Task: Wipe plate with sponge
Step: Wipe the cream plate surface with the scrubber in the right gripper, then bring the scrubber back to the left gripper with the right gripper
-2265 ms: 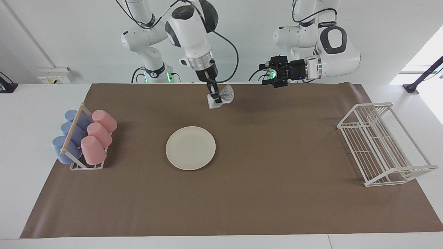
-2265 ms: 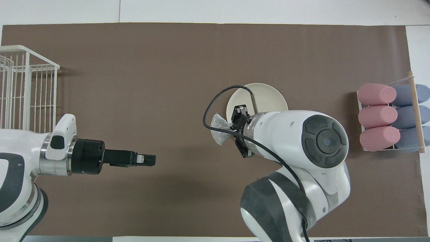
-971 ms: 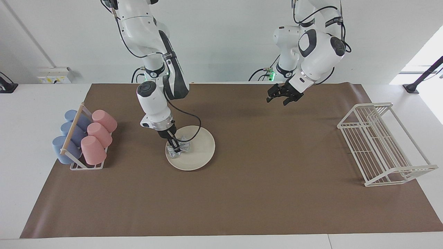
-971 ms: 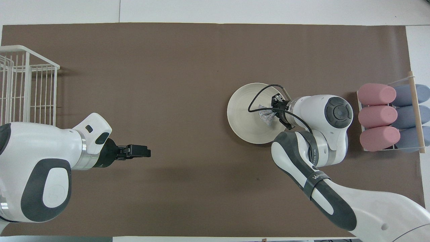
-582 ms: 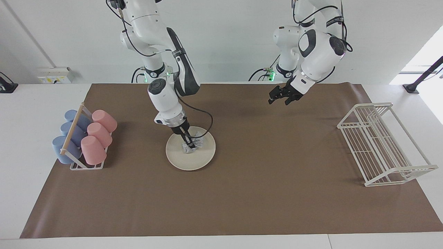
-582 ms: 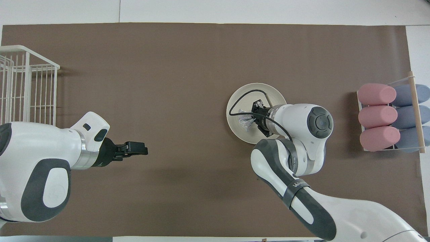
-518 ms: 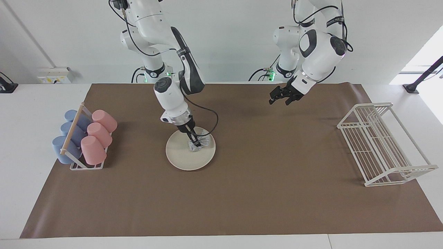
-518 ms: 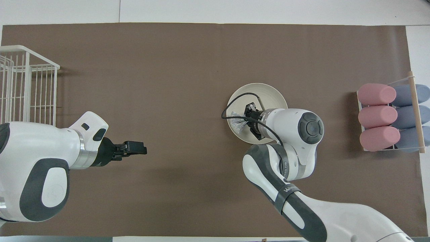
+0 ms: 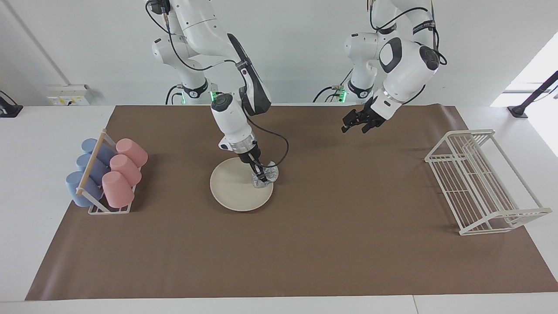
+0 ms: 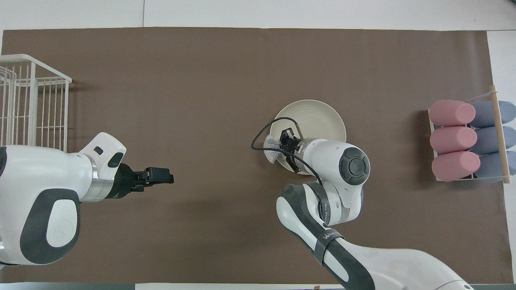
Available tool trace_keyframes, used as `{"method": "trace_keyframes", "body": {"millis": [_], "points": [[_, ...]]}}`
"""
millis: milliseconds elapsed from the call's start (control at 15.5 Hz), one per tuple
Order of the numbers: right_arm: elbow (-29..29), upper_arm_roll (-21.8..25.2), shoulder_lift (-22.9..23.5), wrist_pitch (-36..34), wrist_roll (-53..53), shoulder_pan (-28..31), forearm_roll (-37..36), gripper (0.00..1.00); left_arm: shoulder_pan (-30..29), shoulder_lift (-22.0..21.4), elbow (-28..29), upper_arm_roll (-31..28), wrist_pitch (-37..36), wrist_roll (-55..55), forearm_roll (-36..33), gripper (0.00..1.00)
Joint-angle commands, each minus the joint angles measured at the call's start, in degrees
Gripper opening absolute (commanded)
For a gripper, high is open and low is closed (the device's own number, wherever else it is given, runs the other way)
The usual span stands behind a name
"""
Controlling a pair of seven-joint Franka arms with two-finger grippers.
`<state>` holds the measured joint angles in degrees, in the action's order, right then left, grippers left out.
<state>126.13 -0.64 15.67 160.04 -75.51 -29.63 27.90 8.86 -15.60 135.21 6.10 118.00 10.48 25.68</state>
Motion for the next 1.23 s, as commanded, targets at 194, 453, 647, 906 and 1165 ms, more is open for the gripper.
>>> {"method": "trace_keyframes", "body": {"millis": [194, 453, 647, 906, 1165], "points": [[-10.4, 0.2, -0.7, -13.7, -9.3, 0.5, -0.4, 0.00, -0.7, 1.0, -0.8, 0.2, 1.0, 1.1, -1.3, 1.00], [-15.9, 0.1, -0.3, -16.2, -23.9, -4.6, -10.1, 0.00, -0.9, 1.4, -1.2, 0.2, 1.4, 3.0, -0.6, 1.00], [-17.7, 0.1, -0.2, -17.5, -34.7, -10.6, -19.5, 0.00, -2.1, 2.2, -5.1, -0.1, 0.5, 4.5, 10.2, 1.00], [-17.9, 0.0, -0.3, -17.7, -40.1, -13.8, -23.4, 0.00, -6.3, 3.2, -8.5, -0.3, -6.0, -1.4, 23.4, 0.96], [-17.9, 0.1, -0.3, -18.0, -40.1, -14.0, -23.5, 0.00, -7.1, 3.0, -7.8, -0.1, -7.7, -5.5, 25.1, 1.00]]}}
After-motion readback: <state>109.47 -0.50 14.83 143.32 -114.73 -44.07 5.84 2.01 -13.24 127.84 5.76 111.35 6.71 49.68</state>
